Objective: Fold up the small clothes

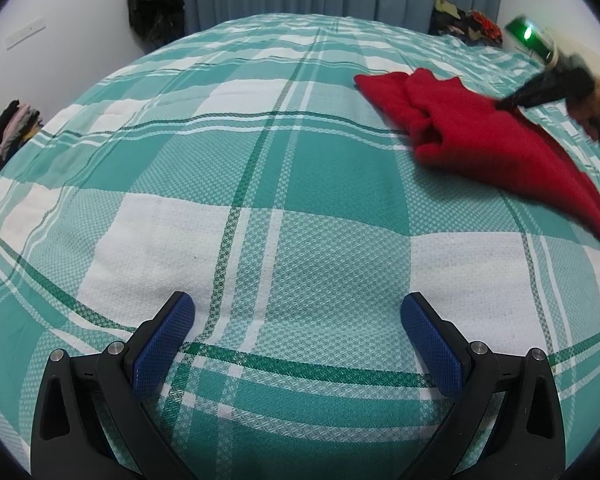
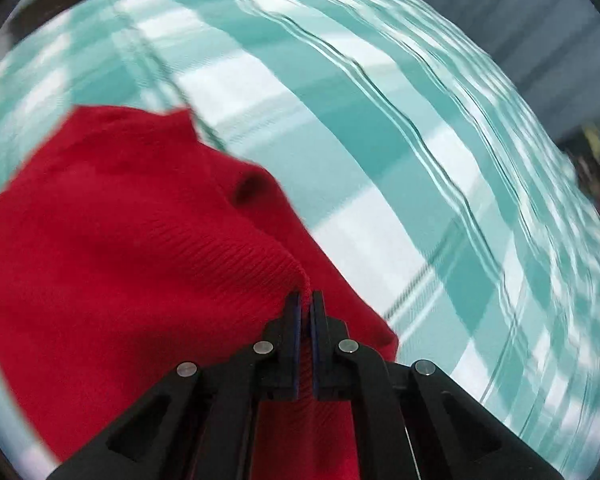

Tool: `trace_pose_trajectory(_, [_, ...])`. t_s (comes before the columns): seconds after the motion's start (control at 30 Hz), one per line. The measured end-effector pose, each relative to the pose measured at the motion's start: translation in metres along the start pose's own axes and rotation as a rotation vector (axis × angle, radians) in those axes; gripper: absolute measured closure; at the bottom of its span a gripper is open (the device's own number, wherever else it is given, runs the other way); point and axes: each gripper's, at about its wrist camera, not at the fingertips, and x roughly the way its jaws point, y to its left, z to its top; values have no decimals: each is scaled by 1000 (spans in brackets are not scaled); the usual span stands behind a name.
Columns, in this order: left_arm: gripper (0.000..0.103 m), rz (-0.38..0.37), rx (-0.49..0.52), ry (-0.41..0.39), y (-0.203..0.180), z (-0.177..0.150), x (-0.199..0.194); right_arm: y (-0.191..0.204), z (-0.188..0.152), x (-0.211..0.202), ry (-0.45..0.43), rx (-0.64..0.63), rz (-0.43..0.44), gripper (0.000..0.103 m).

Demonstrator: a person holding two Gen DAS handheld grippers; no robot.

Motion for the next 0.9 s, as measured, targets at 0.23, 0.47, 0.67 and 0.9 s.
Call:
trace_pose_trajectory(0.23, [1,0,-2,-4,0,0,0,-32,-11,-24,-96,189,48,45])
trace_pose_trajectory(0.47, [1,-1,-4,-6,0,-1,0,-95,-101,-80,-194,598,258,47])
trace_pose_trajectory(0.67, [1,1,-7,-17,0,-2,-2,-115,-155,-40,-164,717,273,73])
trace_pose_trajectory(0.9, [1,5,-7,-21,-1,-3,-3,-90,-105,-3,-62,503,157,99])
